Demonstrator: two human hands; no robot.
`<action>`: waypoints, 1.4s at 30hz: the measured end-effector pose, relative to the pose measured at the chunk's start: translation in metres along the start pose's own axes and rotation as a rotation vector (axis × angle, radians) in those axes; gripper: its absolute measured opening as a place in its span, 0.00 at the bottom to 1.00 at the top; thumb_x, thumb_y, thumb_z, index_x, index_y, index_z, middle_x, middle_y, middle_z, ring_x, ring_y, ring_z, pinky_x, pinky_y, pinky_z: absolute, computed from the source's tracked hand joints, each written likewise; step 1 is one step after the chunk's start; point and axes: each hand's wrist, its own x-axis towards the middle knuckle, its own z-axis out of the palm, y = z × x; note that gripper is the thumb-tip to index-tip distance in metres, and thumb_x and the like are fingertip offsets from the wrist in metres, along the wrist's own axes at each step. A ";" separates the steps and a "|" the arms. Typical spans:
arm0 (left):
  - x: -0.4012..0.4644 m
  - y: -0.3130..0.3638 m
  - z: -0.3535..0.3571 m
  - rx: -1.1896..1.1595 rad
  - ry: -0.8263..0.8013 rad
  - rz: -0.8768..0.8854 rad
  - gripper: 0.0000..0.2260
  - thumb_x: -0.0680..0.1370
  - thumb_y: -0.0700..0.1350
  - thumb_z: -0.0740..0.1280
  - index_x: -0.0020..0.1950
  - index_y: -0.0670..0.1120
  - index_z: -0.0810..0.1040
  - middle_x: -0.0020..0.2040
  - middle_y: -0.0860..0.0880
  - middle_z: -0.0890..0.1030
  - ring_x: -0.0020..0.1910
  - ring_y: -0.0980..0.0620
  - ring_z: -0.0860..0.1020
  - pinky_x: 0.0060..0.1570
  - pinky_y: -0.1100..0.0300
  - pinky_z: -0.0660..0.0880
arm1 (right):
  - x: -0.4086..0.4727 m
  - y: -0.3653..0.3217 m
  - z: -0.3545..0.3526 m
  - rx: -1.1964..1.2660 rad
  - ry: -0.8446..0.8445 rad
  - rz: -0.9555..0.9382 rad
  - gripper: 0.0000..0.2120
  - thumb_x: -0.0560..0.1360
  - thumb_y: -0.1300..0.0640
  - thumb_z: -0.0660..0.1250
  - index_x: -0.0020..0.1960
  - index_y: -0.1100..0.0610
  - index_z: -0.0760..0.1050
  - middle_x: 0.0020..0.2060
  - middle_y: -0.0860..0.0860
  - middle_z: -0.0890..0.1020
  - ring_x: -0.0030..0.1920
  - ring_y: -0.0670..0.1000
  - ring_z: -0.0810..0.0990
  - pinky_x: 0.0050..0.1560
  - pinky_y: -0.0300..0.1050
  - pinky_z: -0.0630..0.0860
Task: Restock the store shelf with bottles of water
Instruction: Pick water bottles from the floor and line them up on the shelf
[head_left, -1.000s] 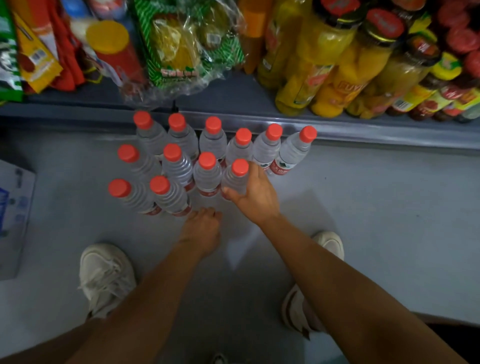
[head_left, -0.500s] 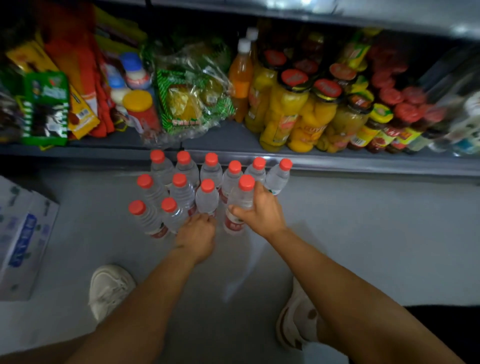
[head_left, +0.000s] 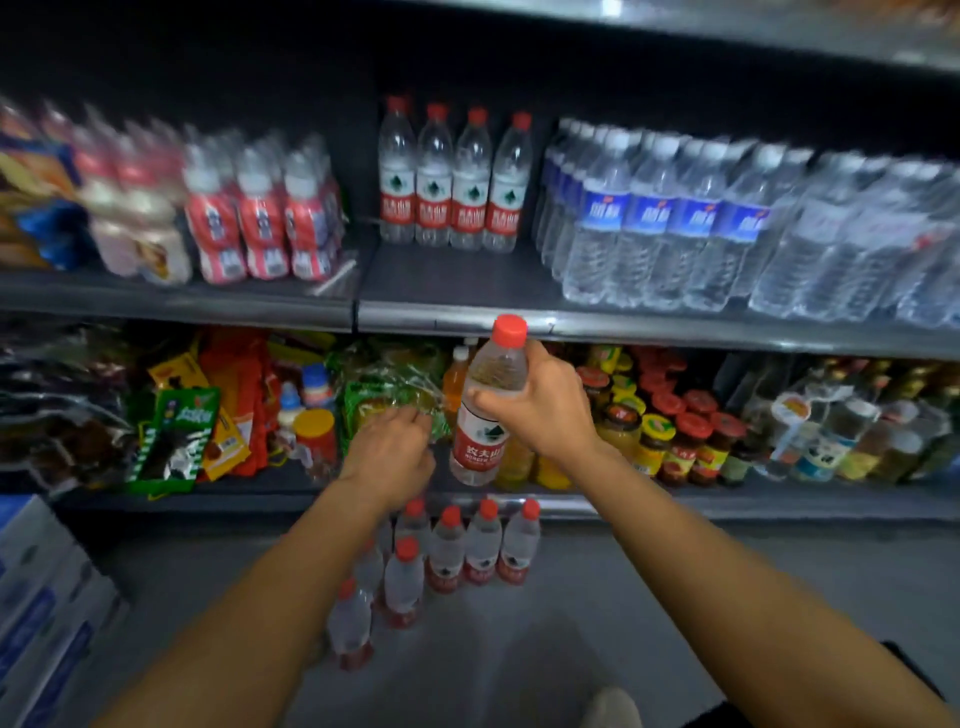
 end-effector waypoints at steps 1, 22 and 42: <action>0.011 -0.001 -0.015 0.015 0.040 0.004 0.14 0.77 0.47 0.61 0.61 0.44 0.72 0.60 0.45 0.74 0.61 0.45 0.71 0.58 0.54 0.67 | 0.012 -0.009 -0.011 0.006 0.032 -0.015 0.22 0.61 0.38 0.71 0.47 0.50 0.72 0.42 0.47 0.82 0.43 0.50 0.81 0.42 0.52 0.79; 0.237 -0.053 -0.098 0.082 0.287 0.077 0.15 0.78 0.49 0.61 0.62 0.44 0.72 0.61 0.46 0.74 0.62 0.47 0.71 0.62 0.55 0.67 | 0.288 -0.023 -0.051 -0.153 0.221 -0.054 0.21 0.67 0.46 0.72 0.51 0.60 0.72 0.45 0.54 0.79 0.45 0.55 0.77 0.42 0.47 0.75; 0.303 -0.078 -0.050 0.021 0.228 0.107 0.19 0.79 0.49 0.60 0.69 0.45 0.69 0.64 0.48 0.72 0.64 0.49 0.69 0.64 0.58 0.65 | 0.391 0.016 -0.025 -0.108 0.078 0.082 0.14 0.72 0.52 0.73 0.52 0.59 0.78 0.49 0.53 0.81 0.50 0.54 0.80 0.53 0.51 0.78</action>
